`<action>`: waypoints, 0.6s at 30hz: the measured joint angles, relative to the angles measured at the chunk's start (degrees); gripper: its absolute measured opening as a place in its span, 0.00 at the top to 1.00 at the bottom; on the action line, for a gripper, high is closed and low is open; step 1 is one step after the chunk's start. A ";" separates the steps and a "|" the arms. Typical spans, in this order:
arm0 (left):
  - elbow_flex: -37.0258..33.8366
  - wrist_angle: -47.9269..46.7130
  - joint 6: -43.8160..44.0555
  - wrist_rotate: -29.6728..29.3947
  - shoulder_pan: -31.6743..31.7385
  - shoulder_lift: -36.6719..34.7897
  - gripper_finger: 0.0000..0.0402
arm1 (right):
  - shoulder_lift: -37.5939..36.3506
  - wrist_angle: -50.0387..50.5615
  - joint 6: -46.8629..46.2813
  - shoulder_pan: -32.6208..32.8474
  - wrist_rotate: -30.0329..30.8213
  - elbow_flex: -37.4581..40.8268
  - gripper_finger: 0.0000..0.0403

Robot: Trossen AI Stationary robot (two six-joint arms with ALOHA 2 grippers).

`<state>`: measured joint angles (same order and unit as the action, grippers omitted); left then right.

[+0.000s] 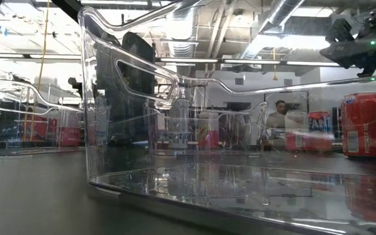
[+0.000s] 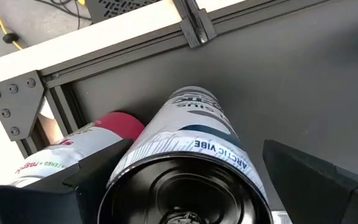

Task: Sort soda cans
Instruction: Put the top left black soda can in the top left transparent bin

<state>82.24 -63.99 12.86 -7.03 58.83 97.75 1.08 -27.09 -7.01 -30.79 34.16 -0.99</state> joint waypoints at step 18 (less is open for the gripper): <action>0.00 -1.17 -0.99 -2.07 -0.04 -0.23 0.33 | 0.00 0.01 0.04 0.02 0.02 0.00 0.88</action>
<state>82.24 -65.17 11.87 -9.11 58.78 97.51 1.08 -27.08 -6.96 -30.76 34.17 -0.99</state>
